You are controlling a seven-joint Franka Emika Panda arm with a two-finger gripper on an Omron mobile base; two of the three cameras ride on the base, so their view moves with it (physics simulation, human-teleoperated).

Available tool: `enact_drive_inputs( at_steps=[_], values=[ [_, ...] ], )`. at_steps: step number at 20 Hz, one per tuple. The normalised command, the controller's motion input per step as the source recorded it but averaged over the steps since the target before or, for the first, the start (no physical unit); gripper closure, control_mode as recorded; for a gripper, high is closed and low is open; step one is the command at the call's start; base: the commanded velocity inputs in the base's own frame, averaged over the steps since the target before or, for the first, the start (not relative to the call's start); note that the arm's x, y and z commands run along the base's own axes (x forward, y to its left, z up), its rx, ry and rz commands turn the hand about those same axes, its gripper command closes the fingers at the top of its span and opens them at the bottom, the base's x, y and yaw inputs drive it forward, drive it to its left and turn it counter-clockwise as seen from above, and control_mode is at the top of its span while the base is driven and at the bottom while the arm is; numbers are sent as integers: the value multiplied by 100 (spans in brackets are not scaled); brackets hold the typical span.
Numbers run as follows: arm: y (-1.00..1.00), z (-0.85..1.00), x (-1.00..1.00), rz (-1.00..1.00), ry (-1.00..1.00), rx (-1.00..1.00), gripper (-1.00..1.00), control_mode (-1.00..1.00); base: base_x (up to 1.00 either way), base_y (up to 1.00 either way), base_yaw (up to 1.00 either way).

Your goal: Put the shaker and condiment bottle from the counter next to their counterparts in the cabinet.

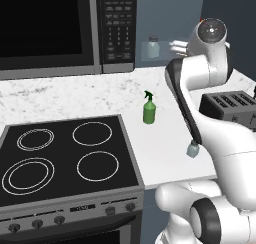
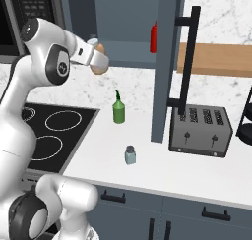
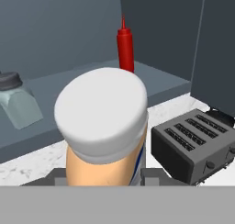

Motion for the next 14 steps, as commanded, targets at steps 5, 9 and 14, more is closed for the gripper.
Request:
enact_drive_inputs(
  at_steps=[5, 9, 14],
  values=[
    [-18, 14, 19, 0, 0, 0, 100, -100, 0, 0, 0],
    [-40, 10, 52, 0, 0, 1, 100, -100, 0, 0, 0],
    [-39, 3, 57, 0, 0, 1, 100, -100, 0, 0, 0]
  ],
)
